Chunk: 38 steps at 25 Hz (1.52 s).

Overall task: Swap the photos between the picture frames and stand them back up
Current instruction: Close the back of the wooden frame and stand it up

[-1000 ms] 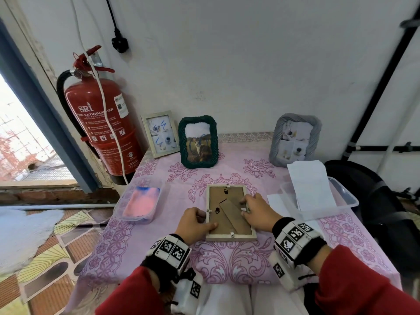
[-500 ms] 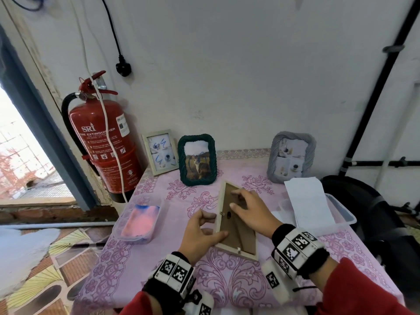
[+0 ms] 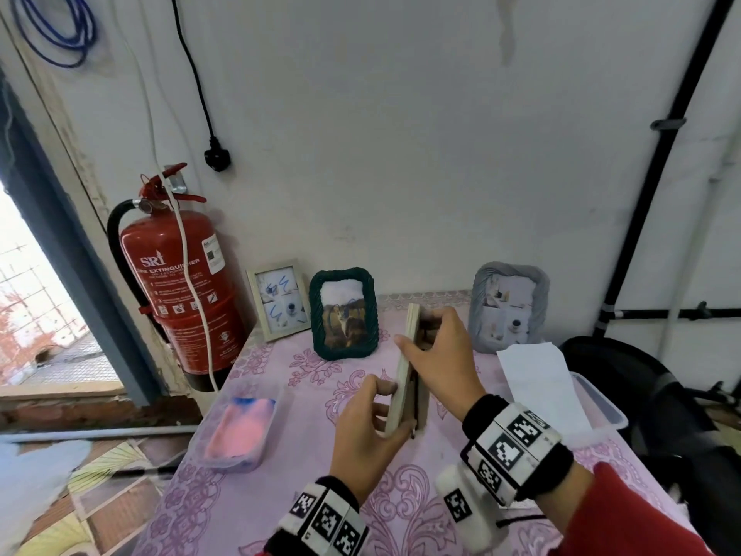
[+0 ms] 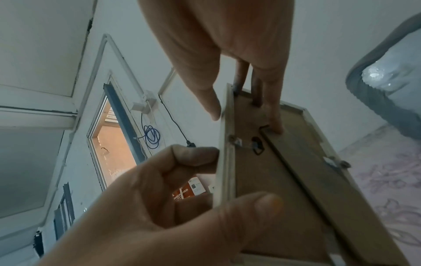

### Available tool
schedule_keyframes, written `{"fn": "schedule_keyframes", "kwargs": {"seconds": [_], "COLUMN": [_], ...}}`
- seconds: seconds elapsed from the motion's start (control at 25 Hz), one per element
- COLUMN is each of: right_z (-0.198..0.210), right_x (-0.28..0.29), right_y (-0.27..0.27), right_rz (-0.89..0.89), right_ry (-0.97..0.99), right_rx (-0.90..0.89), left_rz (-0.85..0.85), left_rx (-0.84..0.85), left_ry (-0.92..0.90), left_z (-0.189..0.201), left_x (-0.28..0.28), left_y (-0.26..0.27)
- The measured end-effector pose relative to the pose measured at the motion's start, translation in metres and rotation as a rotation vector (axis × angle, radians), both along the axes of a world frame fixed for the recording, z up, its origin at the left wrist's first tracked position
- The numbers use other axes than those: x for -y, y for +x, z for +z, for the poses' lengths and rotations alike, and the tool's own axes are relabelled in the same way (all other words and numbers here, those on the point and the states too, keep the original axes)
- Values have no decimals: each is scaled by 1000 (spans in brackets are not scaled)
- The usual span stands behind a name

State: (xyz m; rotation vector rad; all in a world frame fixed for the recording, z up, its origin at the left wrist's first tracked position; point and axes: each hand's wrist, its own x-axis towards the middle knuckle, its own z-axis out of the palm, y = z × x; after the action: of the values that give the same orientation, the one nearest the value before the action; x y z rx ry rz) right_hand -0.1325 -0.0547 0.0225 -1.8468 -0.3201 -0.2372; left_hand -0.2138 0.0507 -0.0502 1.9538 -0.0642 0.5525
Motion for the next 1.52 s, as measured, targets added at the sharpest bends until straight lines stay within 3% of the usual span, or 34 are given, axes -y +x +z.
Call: {"fn": "schedule_keyframes", "kwargs": {"seconds": [0.24, 0.4, 0.56, 0.68, 0.84, 1.0, 1.32, 1.52], "right_z": [7, 8, 8, 5, -3, -17, -68, -91], "right_x": [18, 29, 34, 33, 32, 36, 39, 41], "right_y": [1, -1, -1, -1, 3, 5, -12, -9], "right_rz": [30, 94, 130, 145, 176, 231, 353, 333], "right_ry": [274, 375, 458, 531, 607, 533, 309, 215], "right_rx": [19, 37, -18, -60, -98, -105, -307, -387], "left_rz": [-135, -11, 48, -90, -228, -239, -139, -40], "left_rx": [66, 86, -60, -106, -166, -156, -90, -230], "left_ry": [40, 45, -157, -424, -620, -747, -767, -690], "left_z": [1, -2, -1, 4, 10, 9, -6, -30], "left_x": [-3, -17, -33, -37, -32, -32, -28, -34], "left_y": [2, 8, 21, 26, 22, 21, 21, 14]}}
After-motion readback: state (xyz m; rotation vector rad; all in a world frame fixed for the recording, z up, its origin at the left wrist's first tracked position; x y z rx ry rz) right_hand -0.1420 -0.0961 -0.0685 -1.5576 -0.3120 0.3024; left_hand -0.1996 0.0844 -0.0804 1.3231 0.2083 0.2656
